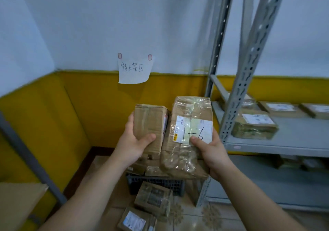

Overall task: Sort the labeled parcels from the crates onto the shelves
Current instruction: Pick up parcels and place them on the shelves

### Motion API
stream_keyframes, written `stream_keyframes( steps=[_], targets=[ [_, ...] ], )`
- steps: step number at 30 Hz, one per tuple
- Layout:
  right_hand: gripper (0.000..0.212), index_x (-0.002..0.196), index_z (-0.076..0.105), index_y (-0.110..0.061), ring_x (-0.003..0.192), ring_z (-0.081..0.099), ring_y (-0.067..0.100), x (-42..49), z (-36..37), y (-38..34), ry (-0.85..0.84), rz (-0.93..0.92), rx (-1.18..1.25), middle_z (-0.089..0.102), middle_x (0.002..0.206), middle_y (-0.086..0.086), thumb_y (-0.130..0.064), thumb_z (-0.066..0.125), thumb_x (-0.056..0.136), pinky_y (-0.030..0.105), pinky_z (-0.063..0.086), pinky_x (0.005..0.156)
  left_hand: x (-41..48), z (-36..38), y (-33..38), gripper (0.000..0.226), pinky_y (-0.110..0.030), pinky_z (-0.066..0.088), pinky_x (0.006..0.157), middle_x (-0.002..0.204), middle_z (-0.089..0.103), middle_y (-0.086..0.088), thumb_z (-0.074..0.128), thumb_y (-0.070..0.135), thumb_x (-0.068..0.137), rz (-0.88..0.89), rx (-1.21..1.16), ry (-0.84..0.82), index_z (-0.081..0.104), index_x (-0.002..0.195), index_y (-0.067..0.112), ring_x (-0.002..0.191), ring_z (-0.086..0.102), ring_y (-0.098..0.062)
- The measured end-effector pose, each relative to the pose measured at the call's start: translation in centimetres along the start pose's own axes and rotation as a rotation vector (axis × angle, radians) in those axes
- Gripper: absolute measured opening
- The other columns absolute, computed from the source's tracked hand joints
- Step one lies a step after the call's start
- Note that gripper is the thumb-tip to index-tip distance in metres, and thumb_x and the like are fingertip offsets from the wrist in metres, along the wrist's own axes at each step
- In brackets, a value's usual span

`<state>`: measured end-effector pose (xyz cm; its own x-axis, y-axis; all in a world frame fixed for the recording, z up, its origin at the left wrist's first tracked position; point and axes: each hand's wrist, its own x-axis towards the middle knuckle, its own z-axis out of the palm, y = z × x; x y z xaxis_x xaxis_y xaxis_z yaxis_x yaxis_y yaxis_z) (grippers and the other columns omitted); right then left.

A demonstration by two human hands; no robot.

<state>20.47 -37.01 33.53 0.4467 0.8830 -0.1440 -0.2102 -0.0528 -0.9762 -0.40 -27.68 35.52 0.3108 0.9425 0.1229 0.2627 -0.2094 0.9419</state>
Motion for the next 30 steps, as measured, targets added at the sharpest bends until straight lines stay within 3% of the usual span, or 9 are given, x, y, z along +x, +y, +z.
stream_keyframes(
  steps=[2, 6, 9, 12, 16, 20, 24, 27, 30],
  targets=[
    [0.049, 0.126, 0.052, -0.033, 0.092, 0.074, 0.024, -1.9, -2.9, -1.3, 0.006, -0.024, -0.013, 0.074, 0.107, 0.002, -0.009, 0.070, 0.089, 0.052, 0.059, 0.083, -1.5, 2.0, 1.6, 0.095, -0.034, 0.044, 0.096, 0.120, 0.043, 0.021, 0.076, 0.031, 0.080, 0.032, 0.018, -0.013, 0.012, 0.150, 0.040, 0.112, 0.046, -0.007],
    [0.042, 0.113, 0.053, -0.038, 0.094, 0.073, 0.026, -5.7, -7.4, -3.5, 0.024, -0.063, 0.014, 0.073, 0.105, 0.002, -0.006, 0.068, 0.090, 0.051, 0.059, 0.084, -4.2, 5.7, 4.3, 0.093, -0.039, 0.038, 0.104, 0.136, 0.034, 0.015, 0.068, 0.033, 0.087, 0.100, 0.016, -0.058, 0.000, 0.148, 0.051, 0.122, 0.039, -0.009],
    [0.051, 0.127, 0.051, -0.034, 0.097, 0.072, 0.025, -7.8, -9.1, -4.1, 0.076, -0.100, 0.022, 0.072, 0.109, 0.001, -0.005, 0.069, 0.089, 0.051, 0.059, 0.084, -5.6, 7.7, 5.6, 0.089, -0.046, 0.035, 0.106, 0.149, 0.025, 0.007, 0.064, 0.046, 0.086, 0.138, 0.173, -0.095, -0.005, 0.140, 0.062, 0.130, 0.036, -0.018],
    [0.057, 0.135, 0.047, -0.031, 0.098, 0.072, 0.024, -9.7, -9.6, -4.7, 0.122, -0.136, 0.024, 0.072, 0.111, 0.000, -0.005, 0.069, 0.089, 0.051, 0.059, 0.085, -6.6, 8.8, 6.8, 0.113, -0.050, 0.041, 0.102, 0.144, 0.023, 0.003, 0.075, 0.059, 0.064, 0.157, 0.175, -0.088, -0.003, 0.146, 0.054, 0.119, 0.035, -0.016],
    [0.058, 0.137, 0.047, -0.029, 0.098, 0.071, 0.019, -11.8, -9.3, -5.0, 0.157, -0.197, -0.006, 0.072, 0.112, -0.001, -0.004, 0.068, 0.089, 0.044, 0.060, 0.083, -6.9, 8.6, 7.4, 0.113, -0.055, 0.046, 0.099, 0.143, 0.028, 0.003, 0.083, 0.052, 0.062, 0.191, 0.152, -0.080, 0.007, 0.145, 0.052, 0.120, 0.036, -0.016],
    [0.054, 0.130, 0.051, -0.032, 0.094, 0.072, 0.015, -13.7, -9.0, -4.7, 0.206, -0.206, -0.045, 0.073, 0.108, -0.003, -0.004, 0.069, 0.088, 0.038, 0.060, 0.077, -7.4, 7.1, 7.0, 0.102, -0.056, 0.047, 0.097, 0.142, 0.037, 0.004, 0.072, 0.059, 0.057, 0.178, -0.002, -0.136, 0.015, 0.141, 0.054, 0.128, 0.044, -0.024],
    [0.050, 0.124, 0.052, -0.034, 0.087, 0.072, 0.013, -15.7, -10.0, -4.0, 0.313, -0.202, -0.044, 0.073, 0.103, -0.005, -0.005, 0.070, 0.088, 0.028, 0.057, 0.064, -7.1, 6.5, 5.8, 0.088, -0.058, 0.048, 0.095, 0.140, 0.044, 0.000, 0.072, 0.049, 0.061, 0.134, -0.229, -0.255, 0.028, 0.136, 0.061, 0.127, 0.048, -0.030],
    [0.046, 0.123, 0.054, -0.031, 0.086, 0.073, 0.016, -17.5, -11.7, -3.5, 0.385, -0.176, -0.018, 0.074, 0.101, -0.002, -0.006, 0.070, 0.088, 0.031, 0.058, 0.065, -8.0, 8.0, 6.3, 0.081, -0.044, 0.058, 0.079, 0.119, 0.063, -0.010, 0.070, 0.037, 0.057, 0.025, -0.447, -0.402, 0.039, 0.131, 0.049, 0.104, 0.066, -0.031],
    [0.040, 0.112, 0.057, -0.034, 0.080, 0.074, 0.014, -19.3, -14.2, -3.8, 0.421, -0.184, -0.001, 0.076, 0.091, -0.005, -0.004, 0.069, 0.088, 0.028, 0.058, 0.060, -9.0, 10.9, 7.1, 0.071, -0.058, 0.050, 0.091, 0.115, 0.069, -0.014, 0.058, 0.020, 0.076, -0.068, -0.538, -0.501, 0.038, 0.142, 0.032, 0.103, 0.067, -0.034]
  ],
)
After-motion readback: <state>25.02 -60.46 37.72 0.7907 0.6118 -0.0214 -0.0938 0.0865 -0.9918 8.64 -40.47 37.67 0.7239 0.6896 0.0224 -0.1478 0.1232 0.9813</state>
